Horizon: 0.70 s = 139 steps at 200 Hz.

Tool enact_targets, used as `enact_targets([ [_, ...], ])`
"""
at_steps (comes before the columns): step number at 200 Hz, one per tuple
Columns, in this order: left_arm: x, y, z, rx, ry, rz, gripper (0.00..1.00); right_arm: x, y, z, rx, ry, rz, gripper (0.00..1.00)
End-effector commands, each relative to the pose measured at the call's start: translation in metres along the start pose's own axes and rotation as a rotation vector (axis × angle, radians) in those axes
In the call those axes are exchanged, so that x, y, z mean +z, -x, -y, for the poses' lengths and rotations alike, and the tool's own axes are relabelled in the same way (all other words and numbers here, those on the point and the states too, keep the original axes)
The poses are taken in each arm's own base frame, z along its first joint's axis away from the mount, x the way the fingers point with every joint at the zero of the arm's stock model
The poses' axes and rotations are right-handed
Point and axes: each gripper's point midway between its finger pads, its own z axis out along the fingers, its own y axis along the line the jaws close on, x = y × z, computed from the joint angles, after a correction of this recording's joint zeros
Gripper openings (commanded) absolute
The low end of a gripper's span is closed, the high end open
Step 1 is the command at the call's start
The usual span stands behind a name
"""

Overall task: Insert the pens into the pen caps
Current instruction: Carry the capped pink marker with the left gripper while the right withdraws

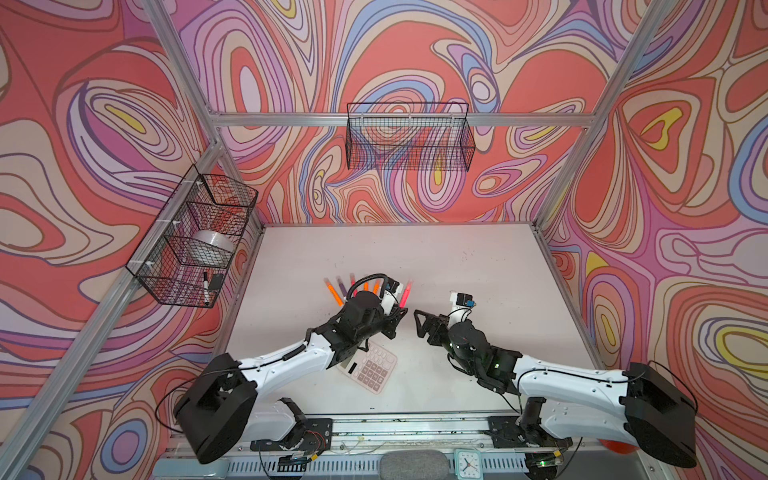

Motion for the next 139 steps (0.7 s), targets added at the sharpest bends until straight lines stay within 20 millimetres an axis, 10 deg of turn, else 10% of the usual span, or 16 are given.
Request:
enact_targets([
  [1, 0.024, -0.020, -0.017, -0.048, 0.080, -0.075, 0.00, -0.007, 0.001, 0.044, 0.025, -0.173, -0.022, 0.98],
  [67, 0.084, -0.063, -0.057, -0.049, 0.277, -0.278, 0.00, -0.040, 0.028, 0.076, 0.048, -0.278, 0.085, 0.98],
  [139, 0.082, -0.071, -0.120, 0.103, 0.652, -0.412, 0.00, -0.039, 0.035, 0.078, -0.002, -0.324, 0.097, 0.98],
])
